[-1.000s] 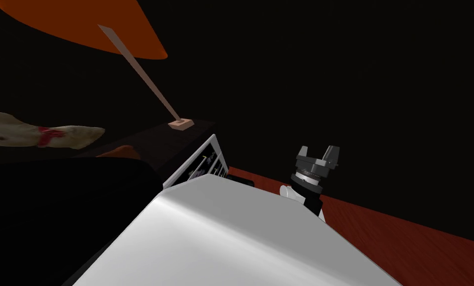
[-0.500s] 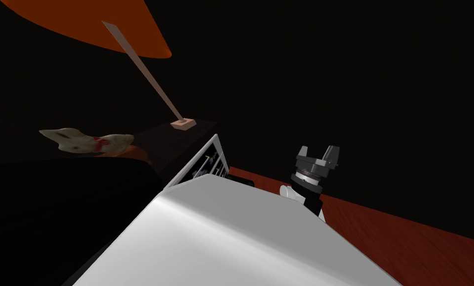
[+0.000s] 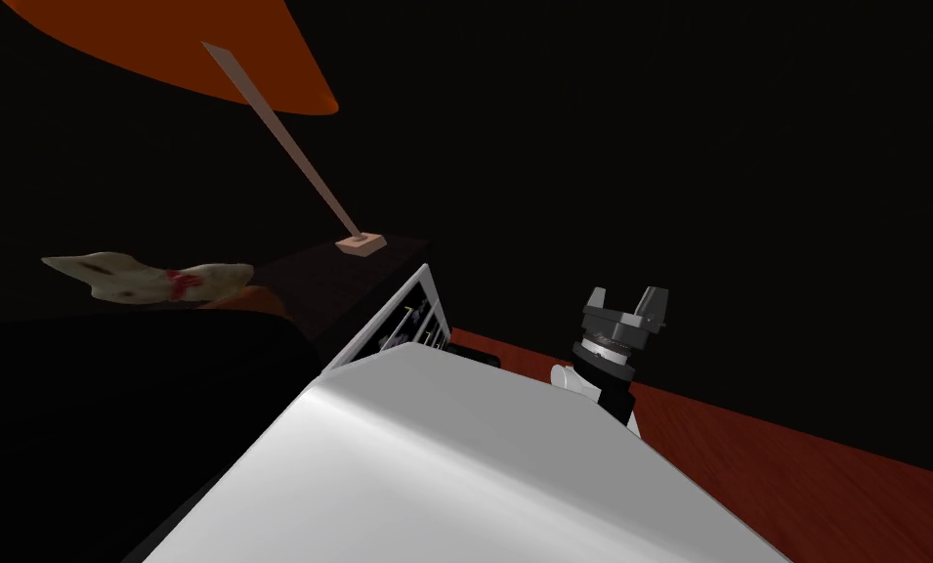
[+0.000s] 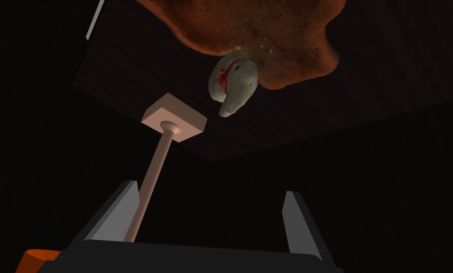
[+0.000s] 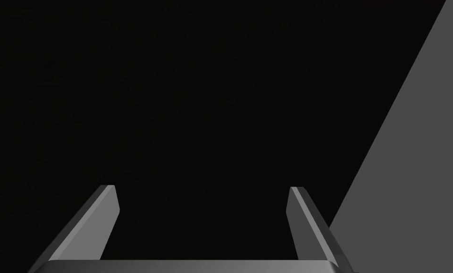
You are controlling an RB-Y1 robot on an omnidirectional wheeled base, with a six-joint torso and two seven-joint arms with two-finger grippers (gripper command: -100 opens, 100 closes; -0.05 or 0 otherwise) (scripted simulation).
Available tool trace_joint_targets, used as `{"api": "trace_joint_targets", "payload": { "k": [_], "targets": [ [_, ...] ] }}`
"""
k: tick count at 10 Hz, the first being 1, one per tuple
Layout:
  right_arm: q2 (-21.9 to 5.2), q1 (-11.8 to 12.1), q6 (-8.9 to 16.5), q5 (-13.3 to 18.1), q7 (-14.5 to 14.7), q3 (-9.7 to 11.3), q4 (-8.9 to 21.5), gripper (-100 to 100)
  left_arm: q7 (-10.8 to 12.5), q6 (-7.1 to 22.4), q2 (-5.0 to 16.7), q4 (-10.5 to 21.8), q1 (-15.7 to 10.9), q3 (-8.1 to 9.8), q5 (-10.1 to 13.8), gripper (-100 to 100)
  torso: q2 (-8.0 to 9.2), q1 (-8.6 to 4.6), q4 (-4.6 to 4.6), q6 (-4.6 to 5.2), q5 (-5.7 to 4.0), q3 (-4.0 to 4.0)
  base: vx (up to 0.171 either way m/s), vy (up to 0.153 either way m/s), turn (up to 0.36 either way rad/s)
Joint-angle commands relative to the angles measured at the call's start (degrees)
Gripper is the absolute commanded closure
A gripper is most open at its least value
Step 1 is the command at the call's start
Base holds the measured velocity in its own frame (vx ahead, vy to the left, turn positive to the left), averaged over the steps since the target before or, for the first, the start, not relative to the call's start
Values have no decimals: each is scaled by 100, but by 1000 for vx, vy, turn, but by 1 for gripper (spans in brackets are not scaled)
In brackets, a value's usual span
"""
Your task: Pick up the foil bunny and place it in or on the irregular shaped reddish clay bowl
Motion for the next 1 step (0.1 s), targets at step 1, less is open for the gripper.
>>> {"api": "trace_joint_targets", "payload": {
  "k": [1],
  "targets": [
    [0,0,0,0,0,0,0,0,0,0,0,0,0,0,0,0,0,0,0,0,0,0,0,0,0]
  ]
}}
